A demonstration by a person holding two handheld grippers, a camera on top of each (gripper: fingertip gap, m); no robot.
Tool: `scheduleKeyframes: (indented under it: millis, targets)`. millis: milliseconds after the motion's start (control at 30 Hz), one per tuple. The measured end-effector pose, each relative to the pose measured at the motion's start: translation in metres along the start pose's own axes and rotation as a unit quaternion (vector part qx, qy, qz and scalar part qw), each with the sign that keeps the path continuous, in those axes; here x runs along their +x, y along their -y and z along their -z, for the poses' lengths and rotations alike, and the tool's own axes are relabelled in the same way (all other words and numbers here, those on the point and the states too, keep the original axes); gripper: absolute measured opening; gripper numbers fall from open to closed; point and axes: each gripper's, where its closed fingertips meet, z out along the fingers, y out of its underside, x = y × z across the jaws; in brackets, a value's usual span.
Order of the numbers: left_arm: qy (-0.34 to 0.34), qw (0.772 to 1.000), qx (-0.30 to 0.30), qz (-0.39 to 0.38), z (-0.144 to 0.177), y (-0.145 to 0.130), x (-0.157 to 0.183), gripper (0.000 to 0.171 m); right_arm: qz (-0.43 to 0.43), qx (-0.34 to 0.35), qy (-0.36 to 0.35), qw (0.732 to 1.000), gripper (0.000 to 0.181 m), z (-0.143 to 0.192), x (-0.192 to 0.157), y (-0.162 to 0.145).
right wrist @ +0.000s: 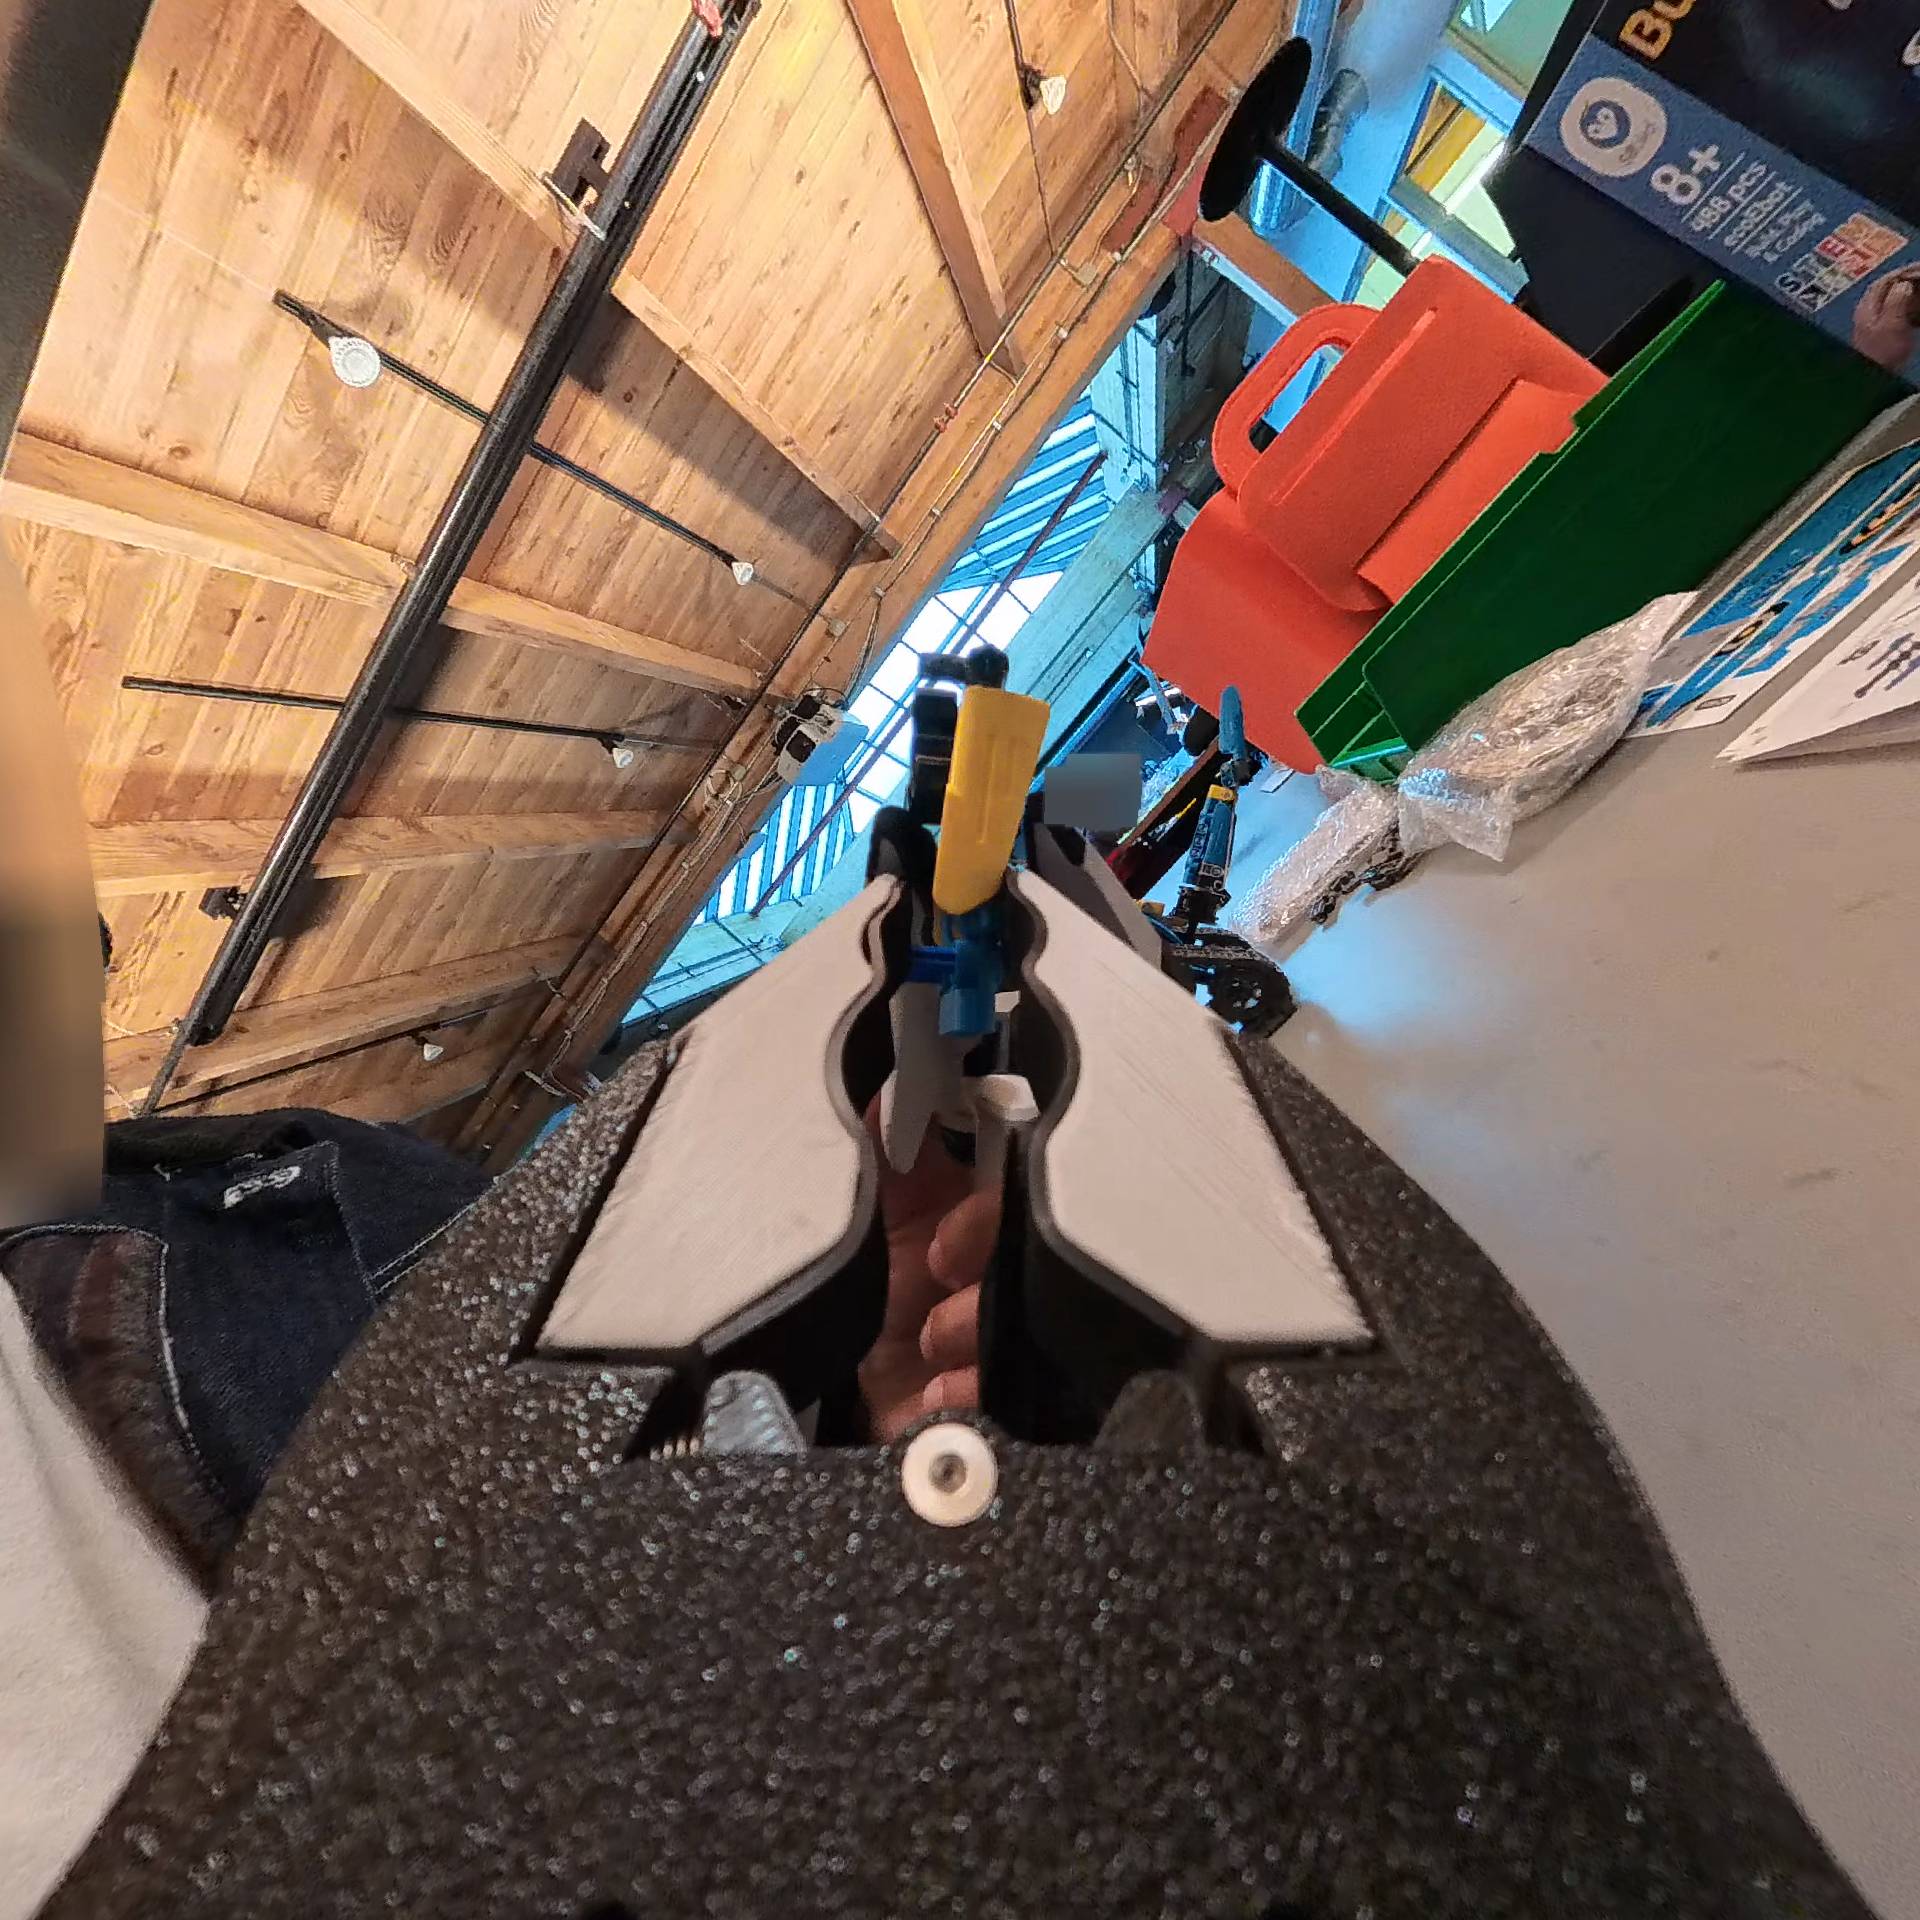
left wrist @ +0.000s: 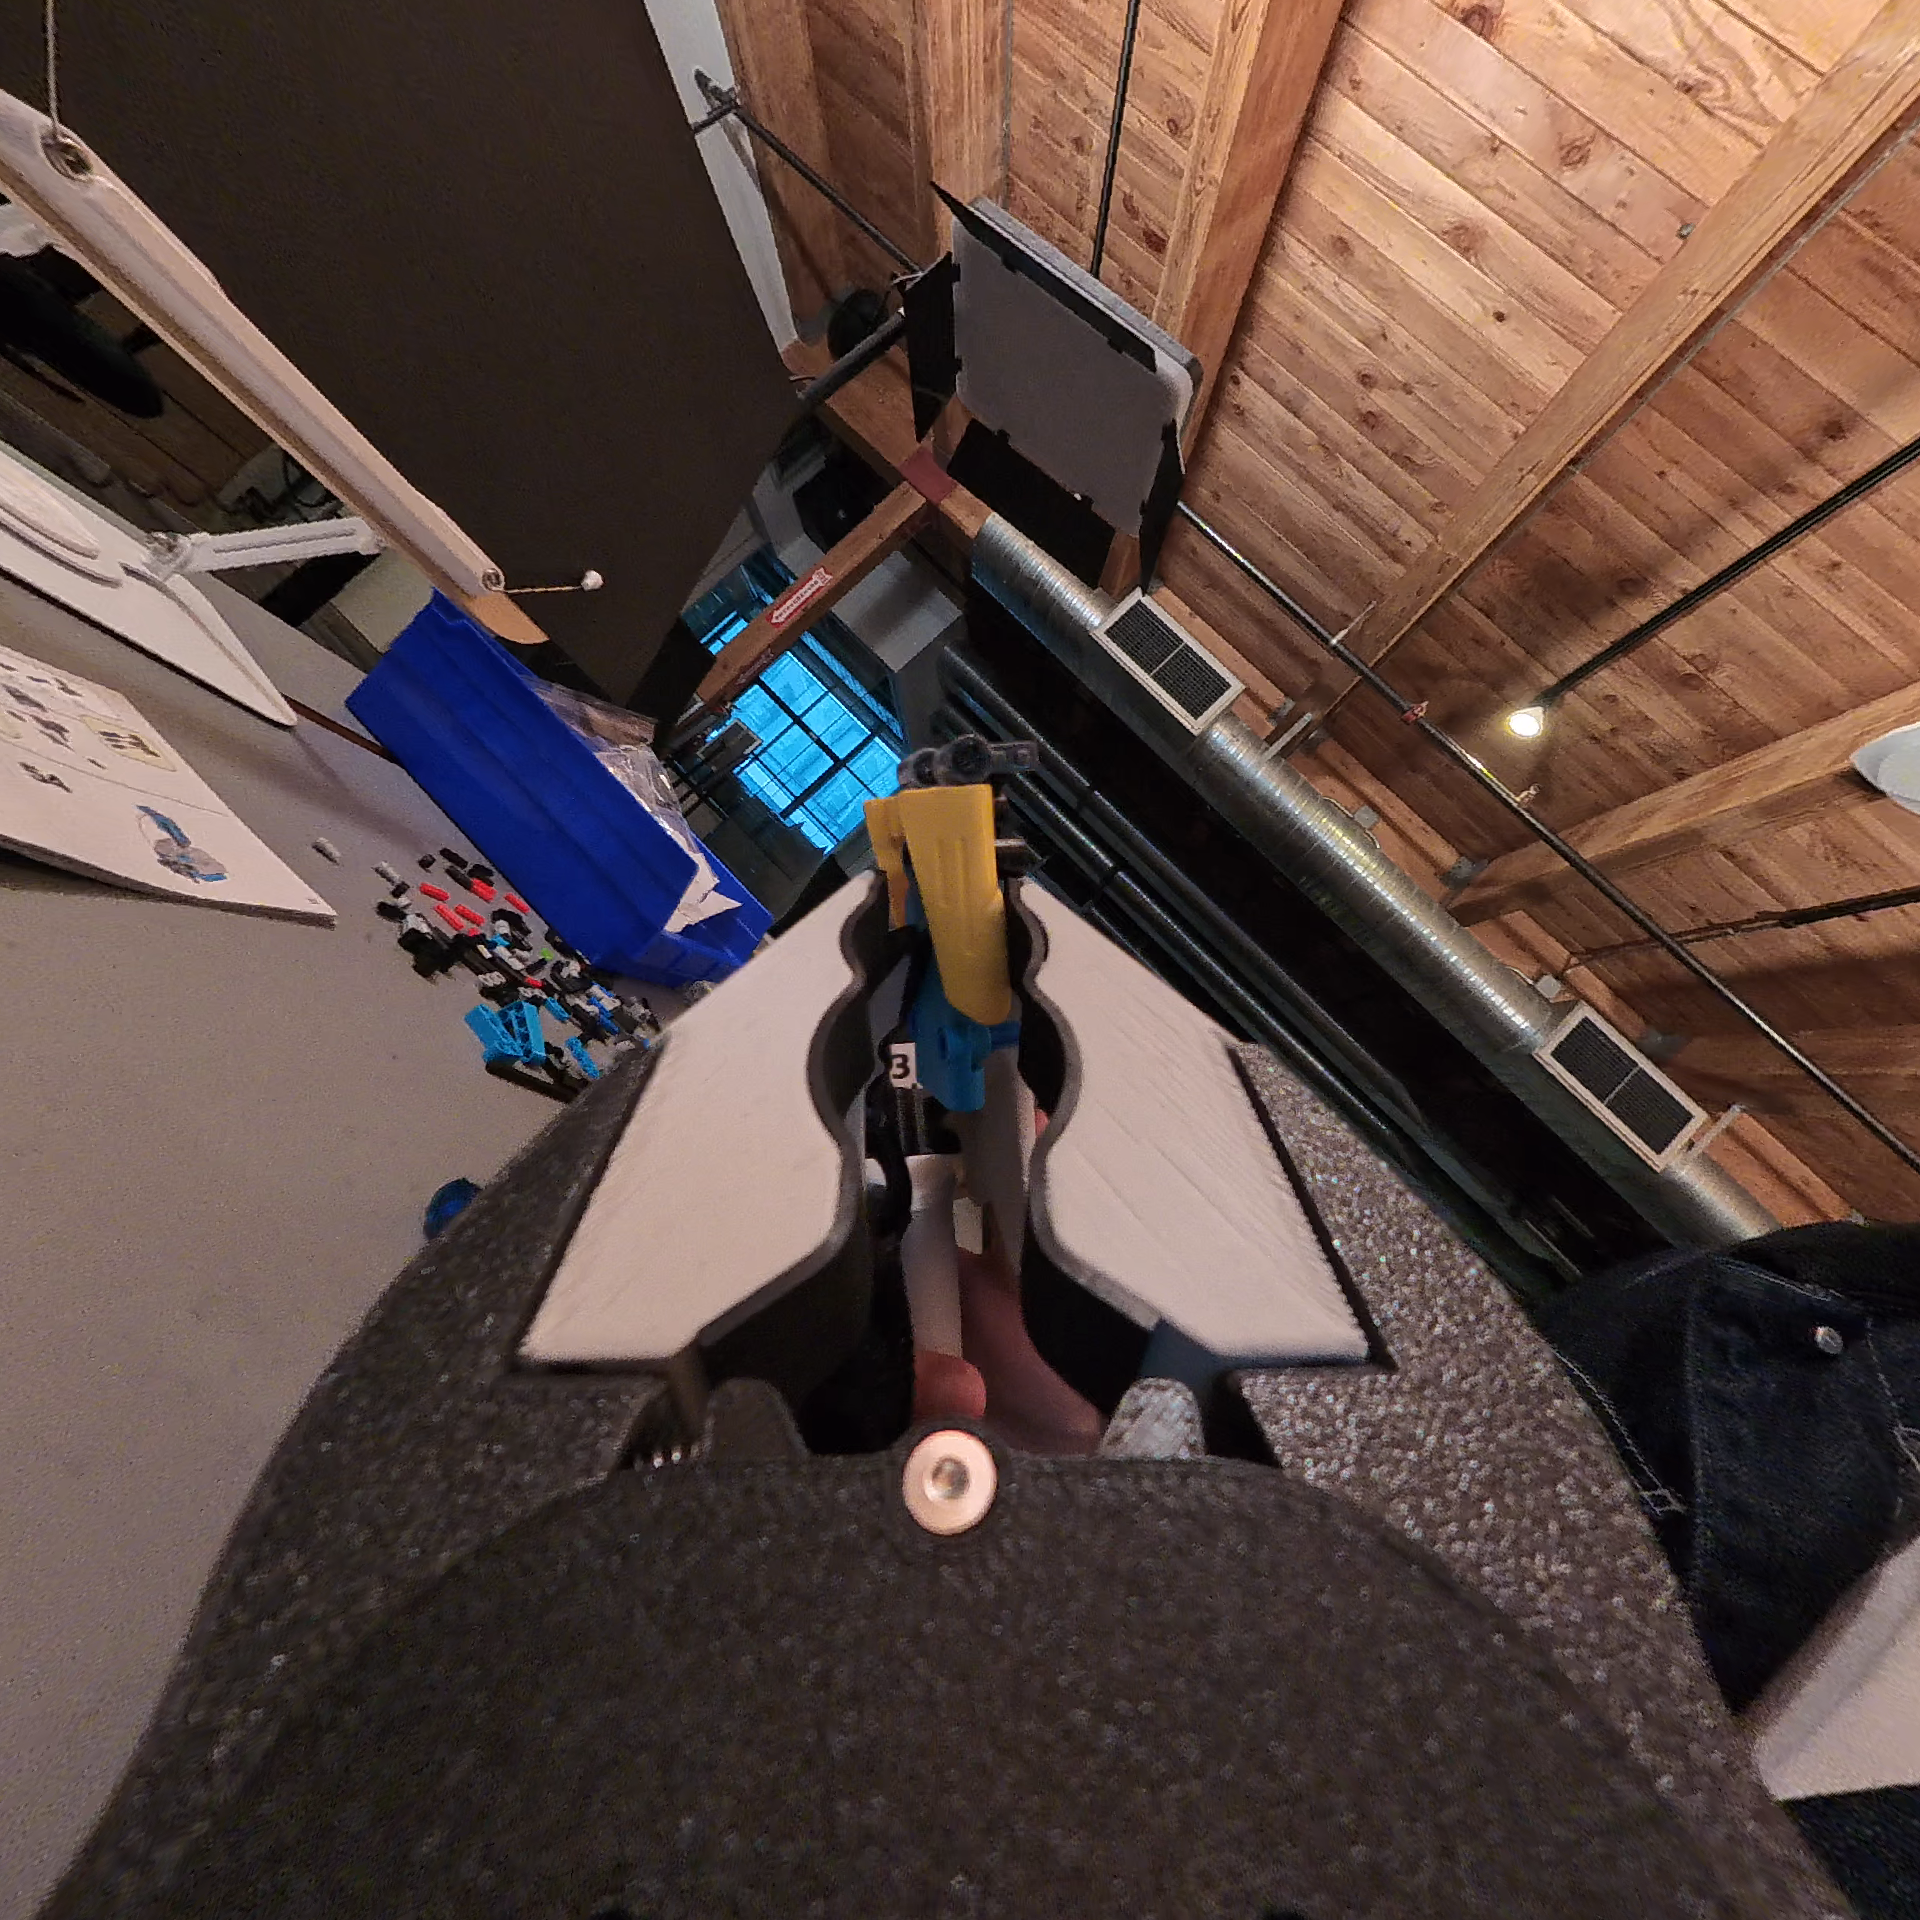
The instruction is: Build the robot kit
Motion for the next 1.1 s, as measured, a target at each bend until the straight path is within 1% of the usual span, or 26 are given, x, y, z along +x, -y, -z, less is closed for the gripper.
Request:
scheduleKeyframes:
  millis: [100,133,200,267,333,367,433,500,567,633,700,733,800,833,867,933,967,1033,1067,1100]
  targets:
    - [-0.007,1.000,-0.006,0.007,0.001,0.000,0.000,0.019,0.014,-0.008,-0.012,1.000,0.016,0.000,0.001,-0.002]
    - [-0.013,1.000,-0.007,0.015,0.002,0.001,0.001,0.016,0.013,-0.013,-0.012,1.000,0.016,-0.001,0.001,-0.003]
    - [-0.023,0.999,-0.018,0.029,0.001,0.001,0.001,0.014,0.005,-0.050,-0.016,0.999,0.016,-0.004,0.002,-0.016]
    - [-0.026,0.999,-0.028,0.039,0.002,0.002,0.001,0.011,0.035,-0.071,-0.029,0.996,0.017,-0.006,0.001,-0.022]
    - [-0.011,0.997,-0.073,0.008,0.004,-0.001,-0.002,0.010,0.088,-0.101,-0.062,0.989,0.025,-0.002,0.004,-0.025]
    - [-0.004,0.996,-0.085,-0.017,0.007,0.000,-0.001,0.010,0.112,-0.113,-0.069,0.985,0.027,0.002,0.003,-0.024]
    - [0.017,0.989,-0.117,-0.084,0.012,0.001,-0.001,0.010,0.172,-0.118,-0.101,0.973,0.034,0.013,0.005,-0.010]
    - [0.053,0.972,-0.158,-0.168,0.017,-0.005,-0.006,0.010,0.221,-0.118,-0.118,0.961,0.038,0.024,0.006,0.006]
    - [0.052,0.953,-0.200,-0.222,0.019,-0.018,-0.003,0.010,0.243,-0.119,-0.117,0.956,0.044,0.029,0.005,0.015]
    - [0.045,0.943,-0.229,-0.237,0.019,-0.031,-0.002,0.010,0.259,-0.136,-0.095,0.952,0.043,0.031,0.000,0.012]
    - [0.025,0.941,-0.258,-0.217,0.018,-0.045,0.000,0.010,0.271,-0.173,-0.076,0.944,0.042,0.033,-0.003,0.002]
    - [0.020,0.939,-0.269,-0.211,0.018,-0.050,0.000,0.010,0.273,-0.188,-0.068,0.941,0.041,0.035,-0.004,-0.002]
    - [0.013,0.934,-0.286,-0.212,0.019,-0.057,0.002,0.010,0.268,-0.217,-0.050,0.937,0.029,0.039,-0.007,-0.011]
    - [0.013,0.933,-0.290,-0.214,0.018,-0.059,0.002,0.010,0.266,-0.229,-0.044,0.935,0.020,0.040,-0.007,-0.016]
    - [0.012,0.934,-0.288,-0.211,0.018,-0.059,0.002,0.010,0.258,-0.229,-0.044,0.938,0.019,0.041,-0.007,-0.015]
    - [0.006,0.945,-0.265,-0.190,0.015,-0.052,0.005,0.011,0.223,-0.212,-0.029,0.951,0.017,0.039,-0.010,-0.012]
    - [0.000,0.954,-0.244,-0.174,0.013,-0.048,0.009,0.011,0.189,-0.195,-0.015,0.962,0.016,0.037,-0.013,-0.008]
    - [0.001,0.963,-0.224,-0.151,0.009,-0.044,0.008,0.012,0.121,-0.164,0.001,0.979,0.015,0.035,-0.014,-0.002]
    - [0.010,0.966,-0.217,-0.143,0.008,-0.042,0.005,0.015,0.105,-0.151,0.000,0.983,0.015,0.034,-0.012,0.001]
    - [0.019,0.969,-0.205,-0.135,0.007,-0.038,0.002,0.024,0.091,-0.137,-0.001,0.986,0.015,0.034,-0.010,0.004]
